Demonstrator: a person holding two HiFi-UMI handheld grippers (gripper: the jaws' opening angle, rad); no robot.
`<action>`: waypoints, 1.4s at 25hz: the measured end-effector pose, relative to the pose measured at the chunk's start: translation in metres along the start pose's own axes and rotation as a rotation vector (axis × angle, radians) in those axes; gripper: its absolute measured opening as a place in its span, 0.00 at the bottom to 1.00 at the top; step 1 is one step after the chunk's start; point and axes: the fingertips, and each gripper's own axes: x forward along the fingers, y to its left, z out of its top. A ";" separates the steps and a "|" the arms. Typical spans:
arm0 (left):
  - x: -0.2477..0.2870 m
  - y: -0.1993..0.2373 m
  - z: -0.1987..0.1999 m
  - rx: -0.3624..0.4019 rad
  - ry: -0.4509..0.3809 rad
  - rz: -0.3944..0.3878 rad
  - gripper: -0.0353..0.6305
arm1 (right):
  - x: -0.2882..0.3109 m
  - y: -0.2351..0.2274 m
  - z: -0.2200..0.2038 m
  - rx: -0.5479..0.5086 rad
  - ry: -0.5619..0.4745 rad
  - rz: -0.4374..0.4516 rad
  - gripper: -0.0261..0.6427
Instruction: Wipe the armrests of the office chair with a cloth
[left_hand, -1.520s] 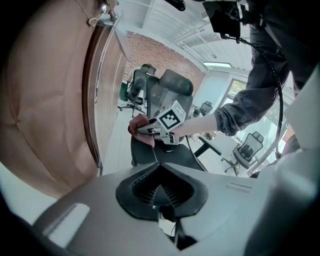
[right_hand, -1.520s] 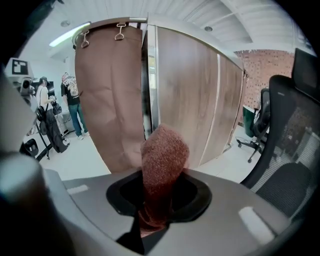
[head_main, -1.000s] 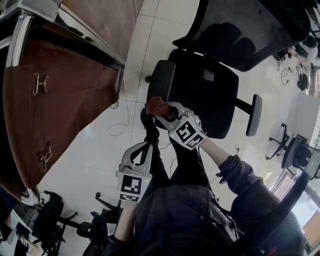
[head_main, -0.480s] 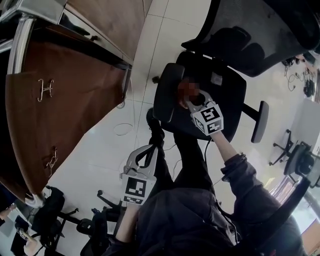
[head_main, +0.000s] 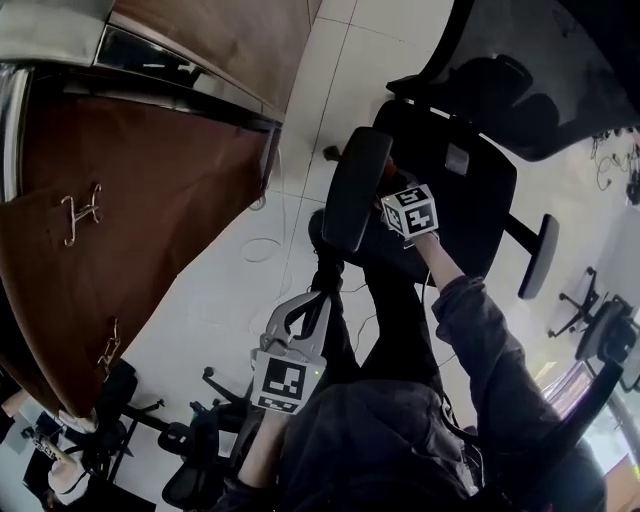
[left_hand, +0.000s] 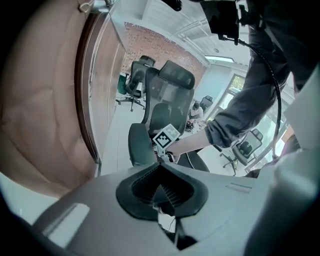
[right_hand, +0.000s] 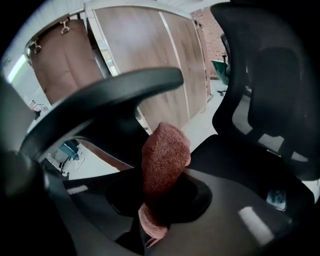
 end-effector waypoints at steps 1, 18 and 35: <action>0.001 -0.001 0.000 -0.002 0.003 0.000 0.08 | 0.008 -0.002 -0.003 0.018 0.017 -0.003 0.17; 0.004 -0.016 0.010 0.047 0.005 -0.056 0.08 | -0.089 0.027 0.034 0.050 -0.200 0.074 0.17; 0.002 -0.013 -0.003 0.028 0.037 -0.045 0.08 | 0.013 -0.004 -0.021 0.113 0.008 0.034 0.17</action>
